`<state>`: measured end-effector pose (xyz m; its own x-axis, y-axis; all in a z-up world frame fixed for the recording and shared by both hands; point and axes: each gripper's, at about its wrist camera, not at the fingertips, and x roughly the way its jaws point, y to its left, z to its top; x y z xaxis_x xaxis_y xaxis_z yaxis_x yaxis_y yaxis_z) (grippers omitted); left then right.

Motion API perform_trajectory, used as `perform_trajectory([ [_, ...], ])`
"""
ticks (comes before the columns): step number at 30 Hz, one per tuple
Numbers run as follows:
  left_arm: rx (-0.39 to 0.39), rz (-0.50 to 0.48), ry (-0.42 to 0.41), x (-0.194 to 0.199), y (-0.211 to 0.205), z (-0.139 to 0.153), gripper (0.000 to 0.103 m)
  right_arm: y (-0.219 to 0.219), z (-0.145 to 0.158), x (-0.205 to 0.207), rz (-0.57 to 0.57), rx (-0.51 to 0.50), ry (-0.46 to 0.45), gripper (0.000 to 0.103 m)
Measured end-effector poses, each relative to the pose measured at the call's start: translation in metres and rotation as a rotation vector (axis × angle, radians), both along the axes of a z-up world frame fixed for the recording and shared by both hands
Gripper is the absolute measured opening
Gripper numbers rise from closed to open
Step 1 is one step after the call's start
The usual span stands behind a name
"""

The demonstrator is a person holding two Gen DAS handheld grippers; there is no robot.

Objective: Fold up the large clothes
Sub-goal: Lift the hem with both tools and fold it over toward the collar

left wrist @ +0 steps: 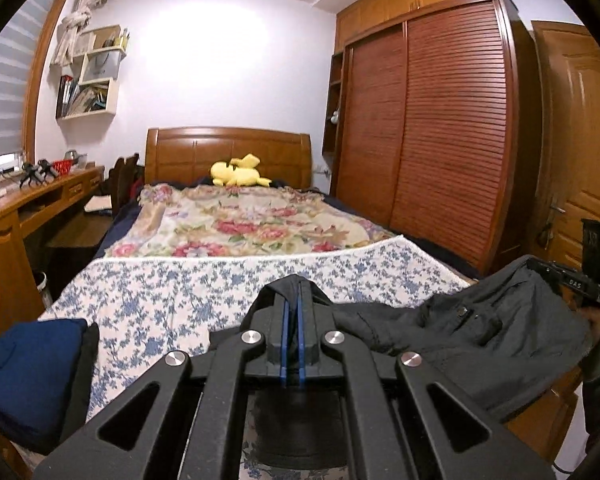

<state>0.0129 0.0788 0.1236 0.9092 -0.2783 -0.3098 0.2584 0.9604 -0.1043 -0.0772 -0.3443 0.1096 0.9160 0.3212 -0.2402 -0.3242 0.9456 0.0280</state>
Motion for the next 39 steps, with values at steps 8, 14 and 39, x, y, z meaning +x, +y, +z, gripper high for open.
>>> perform_trajectory([
  [8,0.003,0.011,0.068,0.029,-0.002,-0.029,0.003,0.011,-0.041,0.026,-0.037,-0.09,0.08,0.004],
  [14,0.012,0.056,0.162,0.08,0.004,-0.086,0.003,0.019,-0.091,0.095,-0.058,-0.131,0.164,0.004],
  [39,-0.024,0.155,0.271,0.232,0.034,-0.182,0.003,0.055,-0.163,0.347,-0.228,-0.229,0.348,0.005],
])
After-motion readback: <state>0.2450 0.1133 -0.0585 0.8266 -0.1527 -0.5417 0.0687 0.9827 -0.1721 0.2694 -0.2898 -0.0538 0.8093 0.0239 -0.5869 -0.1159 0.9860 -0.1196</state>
